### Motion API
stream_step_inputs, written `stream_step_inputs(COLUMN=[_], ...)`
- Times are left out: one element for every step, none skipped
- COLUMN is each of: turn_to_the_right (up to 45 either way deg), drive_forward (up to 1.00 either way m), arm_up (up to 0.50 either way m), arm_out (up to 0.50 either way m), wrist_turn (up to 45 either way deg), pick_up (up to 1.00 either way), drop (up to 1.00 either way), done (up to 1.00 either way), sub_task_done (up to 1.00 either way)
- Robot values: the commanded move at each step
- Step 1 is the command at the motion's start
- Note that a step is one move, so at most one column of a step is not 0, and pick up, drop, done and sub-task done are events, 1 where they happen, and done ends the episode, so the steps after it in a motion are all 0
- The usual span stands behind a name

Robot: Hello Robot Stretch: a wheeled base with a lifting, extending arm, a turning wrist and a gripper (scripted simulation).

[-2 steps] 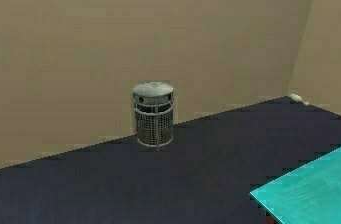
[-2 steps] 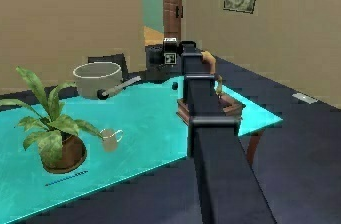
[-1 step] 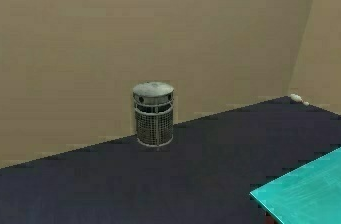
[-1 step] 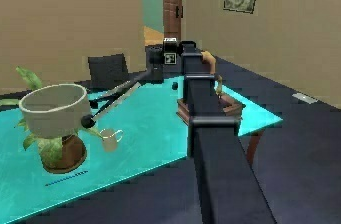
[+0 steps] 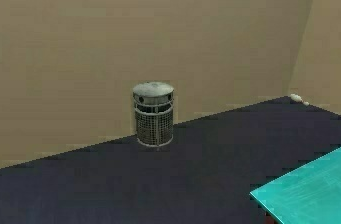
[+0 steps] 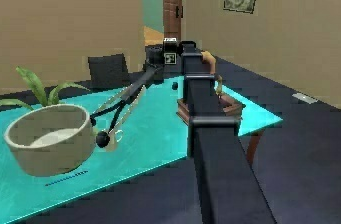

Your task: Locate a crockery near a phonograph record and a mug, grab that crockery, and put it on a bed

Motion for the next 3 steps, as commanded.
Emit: stream_step_inputs(turn_to_the_right=[0.0, -45.0, -45.0], drive_forward=[0.00, 0.00, 0.00], arm_up=[0.00, 0.00, 0.00], arm_out=[-0.44, 0.00, 0.00], wrist_turn=[0.0, 0.0, 0.0], pick_up=[0.00, 0.00, 0.00], drop=[0.00, 0.00, 0.00], done=[0.00, 0.00, 0.00], sub_task_done=[0.00, 0.00, 0.00])
